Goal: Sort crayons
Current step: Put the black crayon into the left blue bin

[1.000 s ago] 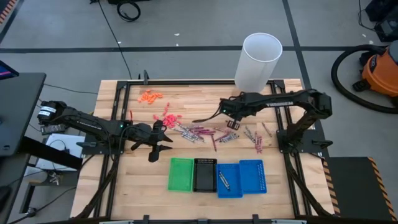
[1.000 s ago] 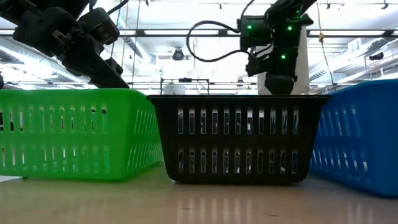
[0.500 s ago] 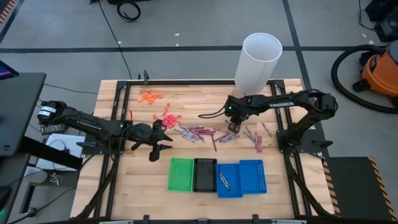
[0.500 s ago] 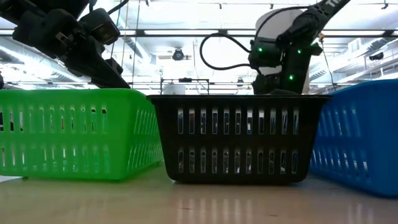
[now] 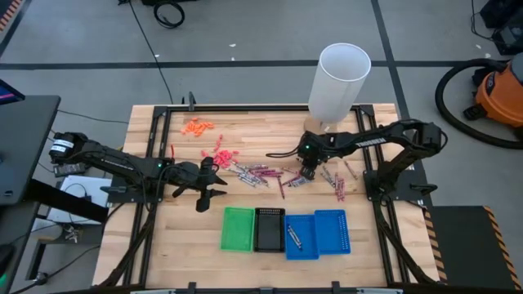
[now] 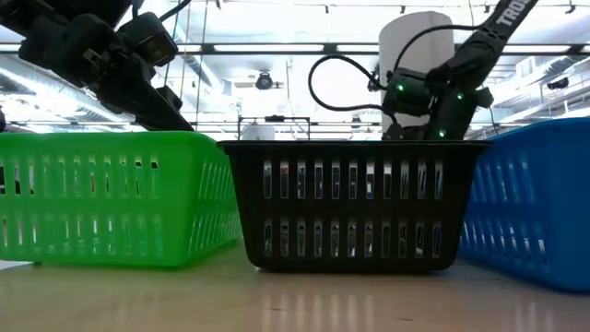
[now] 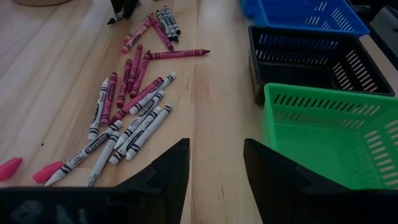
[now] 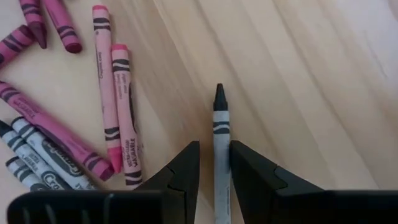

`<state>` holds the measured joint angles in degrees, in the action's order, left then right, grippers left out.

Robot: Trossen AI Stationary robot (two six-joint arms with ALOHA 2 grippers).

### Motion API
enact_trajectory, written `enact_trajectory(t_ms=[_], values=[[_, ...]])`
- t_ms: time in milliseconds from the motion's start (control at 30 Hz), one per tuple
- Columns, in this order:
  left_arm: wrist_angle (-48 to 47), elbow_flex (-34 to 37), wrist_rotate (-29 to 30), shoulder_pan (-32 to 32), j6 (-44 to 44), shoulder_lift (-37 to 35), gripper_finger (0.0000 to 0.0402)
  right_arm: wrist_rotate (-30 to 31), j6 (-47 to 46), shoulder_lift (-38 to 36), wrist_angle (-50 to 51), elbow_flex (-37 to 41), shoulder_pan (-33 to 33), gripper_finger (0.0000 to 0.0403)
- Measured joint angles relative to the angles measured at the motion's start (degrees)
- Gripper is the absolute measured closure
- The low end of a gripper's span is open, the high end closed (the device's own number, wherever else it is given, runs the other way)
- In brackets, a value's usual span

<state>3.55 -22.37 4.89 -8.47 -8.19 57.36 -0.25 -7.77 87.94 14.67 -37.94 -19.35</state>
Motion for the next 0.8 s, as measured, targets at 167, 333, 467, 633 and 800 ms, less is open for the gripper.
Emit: enact_trajectory(t_ms=[167,333,467,633,800], values=[[0.0,0.0,0.0,0.0,0.0,0.0,0.0239,0.8,-0.2,-0.2,-4.7,2.8,0.4,0.0315],[0.0,0.0,0.0,0.0,0.0,0.0,0.0239,3.1,-0.7,-0.2,-7.1,3.9,1.1,0.0357],[0.0,0.0,0.0,0.0,0.0,0.0,0.0239,3.6,-0.8,-0.1,-6.8,3.9,1.3,0.0384],[0.0,0.0,0.1,0.0,0.0,0.0,0.0239,3.8,-1.3,0.0,-6.6,3.8,1.3,0.0384],[0.0,0.0,0.1,0.0,0.0,0.0,0.0239,4.0,-1.2,0.2,-5.2,1.7,1.7,0.0377]])
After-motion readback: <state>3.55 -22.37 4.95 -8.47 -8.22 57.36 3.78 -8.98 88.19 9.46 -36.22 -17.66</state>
